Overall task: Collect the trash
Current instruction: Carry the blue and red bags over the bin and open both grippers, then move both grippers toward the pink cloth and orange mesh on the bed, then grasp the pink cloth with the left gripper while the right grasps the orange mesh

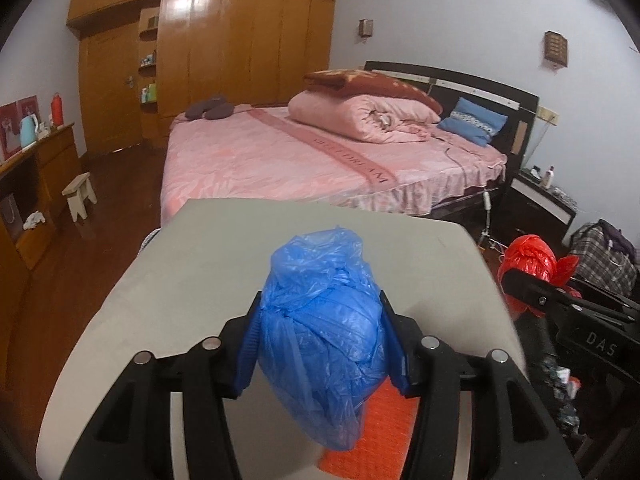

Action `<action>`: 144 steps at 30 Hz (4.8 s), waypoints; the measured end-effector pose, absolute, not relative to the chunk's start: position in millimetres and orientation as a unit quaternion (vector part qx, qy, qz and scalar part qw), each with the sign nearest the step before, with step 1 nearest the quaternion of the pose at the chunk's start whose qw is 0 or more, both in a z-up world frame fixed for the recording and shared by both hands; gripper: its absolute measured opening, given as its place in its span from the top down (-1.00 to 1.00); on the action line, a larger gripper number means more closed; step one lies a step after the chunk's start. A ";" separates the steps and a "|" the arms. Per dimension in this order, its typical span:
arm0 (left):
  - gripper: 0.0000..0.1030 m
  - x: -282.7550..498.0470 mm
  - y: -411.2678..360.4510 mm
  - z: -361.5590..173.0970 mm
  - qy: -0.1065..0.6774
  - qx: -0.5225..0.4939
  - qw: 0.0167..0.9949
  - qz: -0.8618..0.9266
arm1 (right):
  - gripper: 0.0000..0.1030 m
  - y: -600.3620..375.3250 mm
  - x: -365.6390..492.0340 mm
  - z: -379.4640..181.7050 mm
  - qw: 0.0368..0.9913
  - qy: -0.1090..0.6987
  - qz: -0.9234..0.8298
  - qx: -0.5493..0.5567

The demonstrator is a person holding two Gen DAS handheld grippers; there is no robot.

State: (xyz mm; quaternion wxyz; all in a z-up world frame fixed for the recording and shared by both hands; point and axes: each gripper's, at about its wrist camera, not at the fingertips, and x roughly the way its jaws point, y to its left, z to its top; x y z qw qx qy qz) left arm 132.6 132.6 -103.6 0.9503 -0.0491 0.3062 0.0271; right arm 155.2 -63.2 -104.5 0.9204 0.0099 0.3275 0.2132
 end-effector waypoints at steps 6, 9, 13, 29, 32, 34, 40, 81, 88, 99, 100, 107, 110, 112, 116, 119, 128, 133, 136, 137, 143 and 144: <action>-0.01 115.2 98.2 -90.3 0.299 -0.045 0.953 0.004 | 0.19 -97.7 130.6 -91.9 0.927 0.320 0.196 0.021; -0.01 106.6 82.7 -83.6 0.297 -0.047 0.954 -0.008 | 0.19 -114.8 116.0 -86.6 0.930 0.315 0.186 0.023; -0.01 99.4 59.5 -74.6 0.292 -0.041 0.955 -0.027 | 0.19 -143.9 94.4 -79.6 0.936 0.308 0.167 0.025; -0.02 76.8 -33.2 -55.2 0.267 -0.015 0.956 -0.117 | 0.18 -241.6 39.6 -68.4 0.957 0.277 0.077 0.035; -0.02 78.2 -49.9 -54.3 0.264 -0.008 0.955 -0.135 | 0.18 -260.4 36.0 -70.0 0.959 0.275 0.059 0.043; -0.02 81.8 -63.1 -54.6 0.263 -0.002 0.953 -0.149 | 0.18 -270.5 34.8 -71.1 0.959 0.275 0.049 0.045; -0.02 90.1 -99.8 -60.3 0.263 0.011 0.946 -0.189 | 0.18 -299.1 36.5 -77.1 0.959 0.278 0.023 0.050; -0.88 93.0 8.4 -89.7 0.280 0.005 0.957 -0.081 | -0.90 -251.6 64.0 -97.2 0.955 0.291 0.037 0.042; -0.88 91.1 67.3 -104.9 0.289 -0.007 0.957 -0.014 | -0.90 -190.2 84.7 -105.3 0.950 0.298 0.092 0.030; -0.88 122.0 124.6 -132.5 0.308 -0.028 0.950 0.036 | -0.90 -119.7 133.9 -118.5 0.940 0.311 0.139 0.020; -0.88 126.1 126.1 -134.7 0.310 -0.029 0.950 0.037 | -0.90 -114.8 139.4 -120.8 0.939 0.313 0.139 0.020; -0.87 163.2 127.2 -158.0 0.334 -0.028 0.942 0.023 | -0.90 -100.0 169.9 -138.4 0.935 0.329 0.128 0.019; -0.87 176.9 123.5 -167.8 0.343 -0.025 0.939 0.014 | -0.90 -98.1 178.8 -144.4 0.935 0.333 0.123 0.018; -0.85 184.6 121.1 -173.3 0.349 -0.023 0.937 0.009 | -0.90 -96.6 183.3 -148.0 0.934 0.335 0.120 0.019; -0.76 198.9 116.3 -186.5 0.368 -0.028 0.929 -0.005 | -0.90 -94.7 189.2 -152.1 0.933 0.338 0.119 0.016; -0.64 205.4 111.5 -195.3 0.384 -0.033 0.923 -0.020 | -0.90 -94.7 190.9 -154.4 0.933 0.340 0.119 0.014; 0.20 207.5 110.2 -202.0 0.395 -0.055 0.915 -0.062 | -0.90 -92.7 190.5 -157.5 0.931 0.344 0.119 0.008; 0.23 198.6 118.5 -186.8 0.373 -0.063 0.924 -0.059 | -0.90 -90.9 188.5 -155.8 0.932 0.342 0.121 0.005; 0.23 191.4 129.7 -174.6 0.359 -0.066 0.930 -0.046 | -0.90 -87.2 185.7 -154.4 0.932 0.340 0.125 0.005; 0.23 185.6 135.2 -170.2 0.353 -0.068 0.932 -0.039 | -0.90 -85.3 184.5 -154.5 0.932 0.340 0.127 0.005; 0.23 158.9 156.6 -165.0 0.347 -0.059 0.936 -0.009 | -0.90 -67.5 175.1 -158.3 0.928 0.346 0.142 0.001; 0.23 153.4 160.9 -166.6 0.349 -0.059 0.935 -0.004 | -0.90 -63.1 173.3 -160.4 0.926 0.348 0.145 0.000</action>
